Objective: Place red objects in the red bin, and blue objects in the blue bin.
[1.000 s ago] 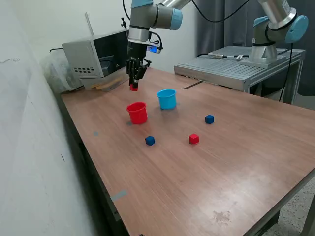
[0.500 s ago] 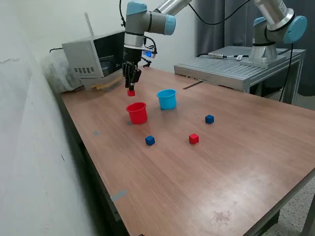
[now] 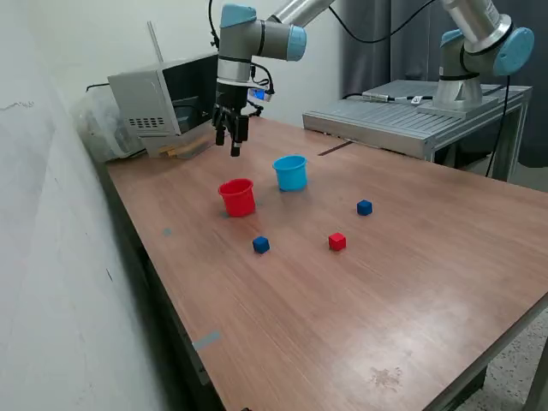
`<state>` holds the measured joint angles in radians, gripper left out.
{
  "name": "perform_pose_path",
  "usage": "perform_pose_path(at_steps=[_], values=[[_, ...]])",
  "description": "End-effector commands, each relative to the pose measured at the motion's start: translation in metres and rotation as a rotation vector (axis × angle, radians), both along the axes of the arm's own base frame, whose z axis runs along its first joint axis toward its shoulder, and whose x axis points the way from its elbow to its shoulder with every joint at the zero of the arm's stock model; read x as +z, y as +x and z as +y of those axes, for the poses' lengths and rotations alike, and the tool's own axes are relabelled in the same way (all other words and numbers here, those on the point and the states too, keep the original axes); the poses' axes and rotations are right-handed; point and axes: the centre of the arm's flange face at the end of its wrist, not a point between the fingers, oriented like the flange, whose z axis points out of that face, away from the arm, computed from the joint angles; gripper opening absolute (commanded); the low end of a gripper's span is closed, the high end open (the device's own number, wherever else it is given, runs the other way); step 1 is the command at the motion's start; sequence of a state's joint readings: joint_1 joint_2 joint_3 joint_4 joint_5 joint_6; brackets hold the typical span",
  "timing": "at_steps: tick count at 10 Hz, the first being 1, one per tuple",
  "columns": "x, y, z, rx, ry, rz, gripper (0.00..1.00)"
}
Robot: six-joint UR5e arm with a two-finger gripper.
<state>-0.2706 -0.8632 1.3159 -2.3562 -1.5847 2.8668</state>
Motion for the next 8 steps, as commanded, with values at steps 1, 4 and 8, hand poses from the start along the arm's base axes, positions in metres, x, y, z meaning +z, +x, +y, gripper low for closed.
perform_pose_path(at_steps=[1,4,8], values=[[0.036,0.039,-0.065,0.074,-0.01,-0.004,1.0],[0.097,0.131,-0.184,0.221,-0.02,-0.021,1.0],[0.079,0.171,-0.254,0.214,-0.062,-0.073,1.0]])
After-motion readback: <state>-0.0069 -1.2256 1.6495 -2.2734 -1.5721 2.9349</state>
